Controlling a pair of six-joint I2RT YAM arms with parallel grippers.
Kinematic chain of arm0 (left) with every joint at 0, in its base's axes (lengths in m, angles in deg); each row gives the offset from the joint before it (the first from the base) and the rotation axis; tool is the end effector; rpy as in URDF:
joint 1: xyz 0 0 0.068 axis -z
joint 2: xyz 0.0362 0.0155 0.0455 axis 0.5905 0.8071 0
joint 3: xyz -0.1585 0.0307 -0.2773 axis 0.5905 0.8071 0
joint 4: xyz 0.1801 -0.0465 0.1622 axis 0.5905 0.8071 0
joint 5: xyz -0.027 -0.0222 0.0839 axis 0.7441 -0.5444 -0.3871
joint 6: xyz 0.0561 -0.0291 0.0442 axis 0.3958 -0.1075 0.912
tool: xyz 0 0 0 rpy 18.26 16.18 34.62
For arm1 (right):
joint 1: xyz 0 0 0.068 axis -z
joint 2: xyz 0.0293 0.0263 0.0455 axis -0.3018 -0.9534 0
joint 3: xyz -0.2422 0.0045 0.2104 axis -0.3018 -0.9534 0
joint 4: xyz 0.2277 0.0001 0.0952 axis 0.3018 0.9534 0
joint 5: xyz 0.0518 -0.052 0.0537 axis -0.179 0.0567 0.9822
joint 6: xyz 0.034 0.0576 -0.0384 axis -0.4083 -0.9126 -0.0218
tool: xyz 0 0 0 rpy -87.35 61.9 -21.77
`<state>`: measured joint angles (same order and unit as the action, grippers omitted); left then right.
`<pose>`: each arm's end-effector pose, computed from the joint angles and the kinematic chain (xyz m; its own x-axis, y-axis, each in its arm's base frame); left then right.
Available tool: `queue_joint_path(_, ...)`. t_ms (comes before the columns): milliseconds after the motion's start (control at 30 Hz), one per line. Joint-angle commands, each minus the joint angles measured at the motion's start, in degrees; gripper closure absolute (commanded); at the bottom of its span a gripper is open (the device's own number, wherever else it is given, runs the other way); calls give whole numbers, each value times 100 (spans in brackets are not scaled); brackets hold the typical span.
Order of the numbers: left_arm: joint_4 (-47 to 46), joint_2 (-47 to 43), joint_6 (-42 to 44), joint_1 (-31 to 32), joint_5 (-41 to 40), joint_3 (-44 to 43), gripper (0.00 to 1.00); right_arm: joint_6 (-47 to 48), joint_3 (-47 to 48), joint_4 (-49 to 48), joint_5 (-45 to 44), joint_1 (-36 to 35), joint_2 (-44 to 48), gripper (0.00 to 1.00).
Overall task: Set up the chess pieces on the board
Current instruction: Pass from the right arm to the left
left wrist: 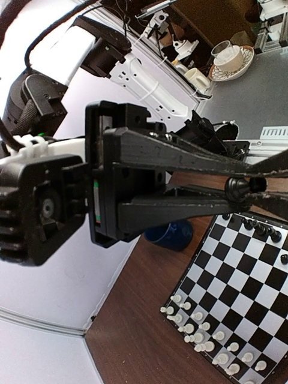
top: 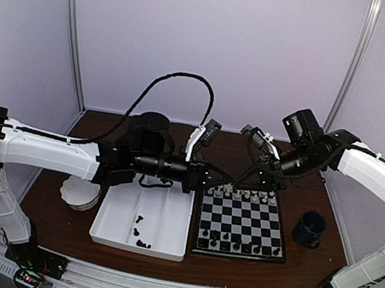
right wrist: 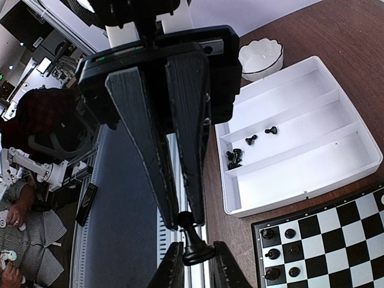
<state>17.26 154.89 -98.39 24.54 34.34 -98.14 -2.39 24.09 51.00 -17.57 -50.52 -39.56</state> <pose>0.1692 -0.3604 0.3553 -0.5758 0.0549 -0.8157 0.8157 0.1068 -0.5686 0.1910 0.1951 0.3742 -0.5005 -0.4505 -0.7392 -0.8114 -0.0535 0.5820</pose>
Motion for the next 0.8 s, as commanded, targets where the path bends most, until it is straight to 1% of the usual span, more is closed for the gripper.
queue_joint_path(0, -371, 84, -146, -36, 175, -226, 95, -9, -51, -145, 95, 43, 132, 85)
queue_joint_path(100, -316, 134, -158, -43, 224, -294, 99, 21, -79, -129, 72, 51, 147, 84)
queue_joint_path(233, -246, 230, -163, -50, 273, -392, 100, 68, -93, -94, -3, 65, 190, 82)
queue_joint_path(333, -18, 284, -118, -53, 269, -494, 100, 319, -53, 140, -220, 143, 288, 66)
queue_joint_path(400, 395, 350, 8, -81, 211, -678, 100, 634, -24, 459, -425, 319, 406, 60)
queue_joint_path(500, 1314, 581, 348, -99, 99, -1165, 100, 1126, -15, 1080, -461, 921, 572, 56)
queue_joint_path(633, 2784, 1220, 831, -92, 76, -2176, 100, 1727, -88, 1711, -205, 2110, 762, 55)
queue_joint_path(700, 3319, 1555, 1022, -64, 59, -2649, 100, 1793, -284, 1705, -246, 2654, 921, 54)
queue_joint_path(767, 3727, 1870, 1170, -44, -7, -3031, 100, 1632, -580, 1437, -440, 3011, 1156, 54)
